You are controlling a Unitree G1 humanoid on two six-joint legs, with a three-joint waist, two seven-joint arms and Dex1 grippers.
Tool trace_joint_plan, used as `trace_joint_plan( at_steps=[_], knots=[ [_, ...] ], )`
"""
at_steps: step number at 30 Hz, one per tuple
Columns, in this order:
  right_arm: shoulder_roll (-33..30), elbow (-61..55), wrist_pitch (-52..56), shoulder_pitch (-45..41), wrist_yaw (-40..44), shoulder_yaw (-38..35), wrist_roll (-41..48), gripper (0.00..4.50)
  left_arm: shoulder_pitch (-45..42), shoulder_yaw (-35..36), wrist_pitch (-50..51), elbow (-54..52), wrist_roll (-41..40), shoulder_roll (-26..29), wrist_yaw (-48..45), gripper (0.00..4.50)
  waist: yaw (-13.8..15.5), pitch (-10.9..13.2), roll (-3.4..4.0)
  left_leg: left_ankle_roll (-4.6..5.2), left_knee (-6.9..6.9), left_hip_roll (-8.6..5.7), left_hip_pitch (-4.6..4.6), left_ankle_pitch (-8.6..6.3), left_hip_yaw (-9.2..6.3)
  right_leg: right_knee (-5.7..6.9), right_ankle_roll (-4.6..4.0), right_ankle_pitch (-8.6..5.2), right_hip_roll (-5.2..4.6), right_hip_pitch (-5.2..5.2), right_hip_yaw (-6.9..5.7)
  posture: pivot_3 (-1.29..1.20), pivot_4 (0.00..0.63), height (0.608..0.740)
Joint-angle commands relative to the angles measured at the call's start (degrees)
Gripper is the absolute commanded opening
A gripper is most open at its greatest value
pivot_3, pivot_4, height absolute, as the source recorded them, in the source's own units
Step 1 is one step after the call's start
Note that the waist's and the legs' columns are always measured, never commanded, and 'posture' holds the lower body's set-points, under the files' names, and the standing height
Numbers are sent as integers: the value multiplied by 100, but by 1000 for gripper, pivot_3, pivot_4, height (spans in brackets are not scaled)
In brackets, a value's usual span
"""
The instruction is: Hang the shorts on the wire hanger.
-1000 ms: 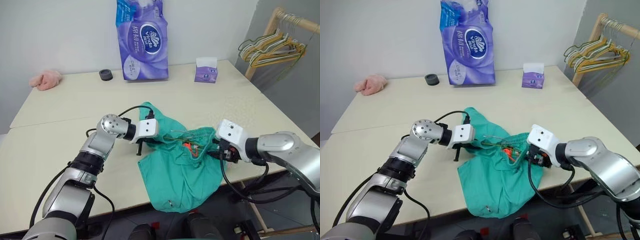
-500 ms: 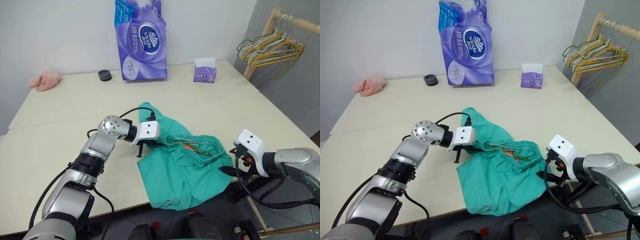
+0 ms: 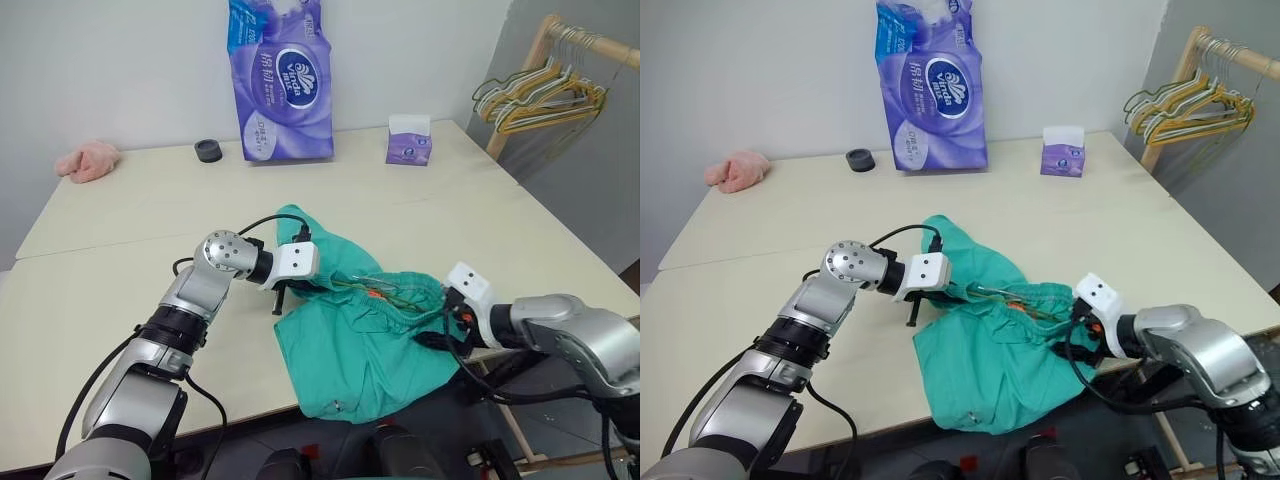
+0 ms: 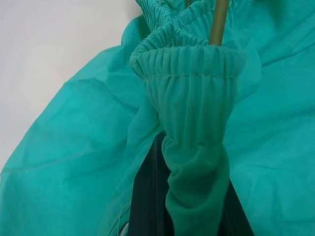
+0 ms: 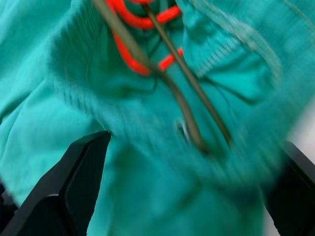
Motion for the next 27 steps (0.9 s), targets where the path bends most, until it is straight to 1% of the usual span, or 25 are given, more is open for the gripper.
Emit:
trace_joint_plan(
  at_steps=[1, 4, 5, 6, 8, 10, 15, 17, 27],
  knots=[
    [53, 245, -269, -221, 46, 176, -265, 4474, -48, 20, 6, -185, -63, 42, -16, 0, 6, 0, 0, 0, 0, 0, -1, 0, 0, 0, 0, 0, 0, 0, 1, -200, 57, 740],
    [-23, 519, -480, -356, 183, 409, -518, 4474, -28, 53, 41, -218, -92, 53, -3, 0, 17, 0, 0, 0, 0, -1, -1, 0, -1, 0, 0, 0, -2, 0, 0, -195, 56, 740],
    [-84, 544, -546, -363, 247, 459, -583, 4095, -26, 66, 49, -221, -103, 57, 3, 0, 17, 0, 0, 0, 1, 0, -1, 0, -1, 0, 0, 0, -2, 0, 0, -195, 56, 740],
    [-115, 544, -565, -352, 318, 459, -592, 3860, -26, 77, 62, -220, -114, 56, 8, 0, 17, 0, 0, 0, 1, -1, -1, 0, -1, 0, -1, 0, -2, 0, 0, -192, 56, 740],
    [-190, 496, -652, -331, 441, 493, -653, 3209, -16, 112, 123, -229, -163, 51, 18, 0, 15, 0, 0, 0, 0, -1, -1, 0, -1, 1, 0, 0, -2, 0, -1, -192, 56, 740],
    [-198, 458, -718, -333, 482, 514, -718, 2475, -1, 150, 216, -245, -232, 33, 23, 0, 14, 0, 0, 0, 0, 0, -1, 0, -2, 1, -1, 0, -2, 0, -1, -192, 56, 740],
    [-83, 282, -734, -415, 462, 464, -785, 600, 25, 239, 486, -293, -429, 5, 43, 0, 15, 0, 0, 0, 0, 0, 0, 0, -2, 2, 0, 0, -2, 0, -1, -192, 56, 740],
    [-27, 155, -658, -455, 453, 408, -758, 37, 33, 276, 585, -297, -507, -9, 24, 0, 14, 0, 0, 0, 0, 0, 0, 0, -5, 2, 0, 0, -1, -1, -3, -192, 56, 740],
    [-64, -512, -360, -464, 509, 341, -690, 15, 278, 396, 815, -584, -948, -153, -266, 0, 11, -1, 1, 0, 0, 0, -2, 0, -5, 2, -1, 1, -3, -3, -2, -202, 42, 740]
  ],
)
